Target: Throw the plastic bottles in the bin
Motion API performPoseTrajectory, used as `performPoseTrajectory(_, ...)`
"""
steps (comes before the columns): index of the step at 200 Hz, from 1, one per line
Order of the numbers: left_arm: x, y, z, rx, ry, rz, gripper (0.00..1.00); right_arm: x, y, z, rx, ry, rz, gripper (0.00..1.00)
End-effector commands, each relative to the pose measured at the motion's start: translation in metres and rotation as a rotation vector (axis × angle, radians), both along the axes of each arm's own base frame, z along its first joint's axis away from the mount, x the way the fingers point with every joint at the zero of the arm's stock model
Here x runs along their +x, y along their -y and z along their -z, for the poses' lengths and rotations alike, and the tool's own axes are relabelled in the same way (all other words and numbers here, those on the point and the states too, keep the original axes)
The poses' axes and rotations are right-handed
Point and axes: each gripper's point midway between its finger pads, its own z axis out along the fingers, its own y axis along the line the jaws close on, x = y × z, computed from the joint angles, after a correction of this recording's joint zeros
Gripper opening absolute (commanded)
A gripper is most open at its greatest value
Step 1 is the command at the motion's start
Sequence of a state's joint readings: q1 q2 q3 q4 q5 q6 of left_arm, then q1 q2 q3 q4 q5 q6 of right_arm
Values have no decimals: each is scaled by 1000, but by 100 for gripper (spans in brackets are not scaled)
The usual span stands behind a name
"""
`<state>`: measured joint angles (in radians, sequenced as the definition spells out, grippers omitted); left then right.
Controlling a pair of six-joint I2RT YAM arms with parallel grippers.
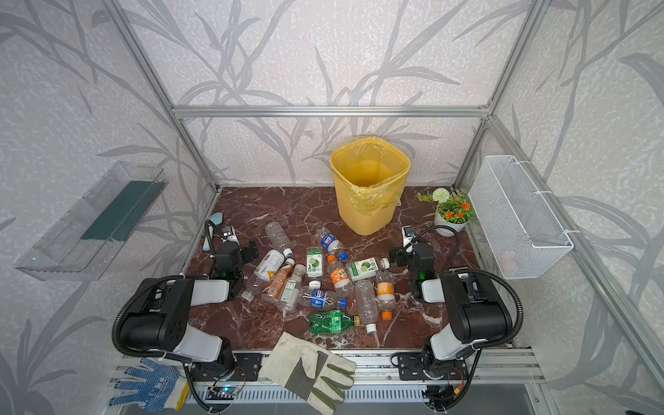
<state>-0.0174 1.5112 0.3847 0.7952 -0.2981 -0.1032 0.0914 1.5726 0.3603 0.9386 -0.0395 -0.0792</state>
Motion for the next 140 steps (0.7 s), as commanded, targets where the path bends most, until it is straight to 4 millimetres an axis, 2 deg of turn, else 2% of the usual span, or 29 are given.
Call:
performPoseTrajectory(1, 5, -4, -8, 18, 23, -15, 99, 7, 0, -9, 6, 35, -1, 99)
performPoseTrajectory(140, 6, -5, -8, 19, 24, -16, 99, 8, 2, -10, 29, 33, -3, 99)
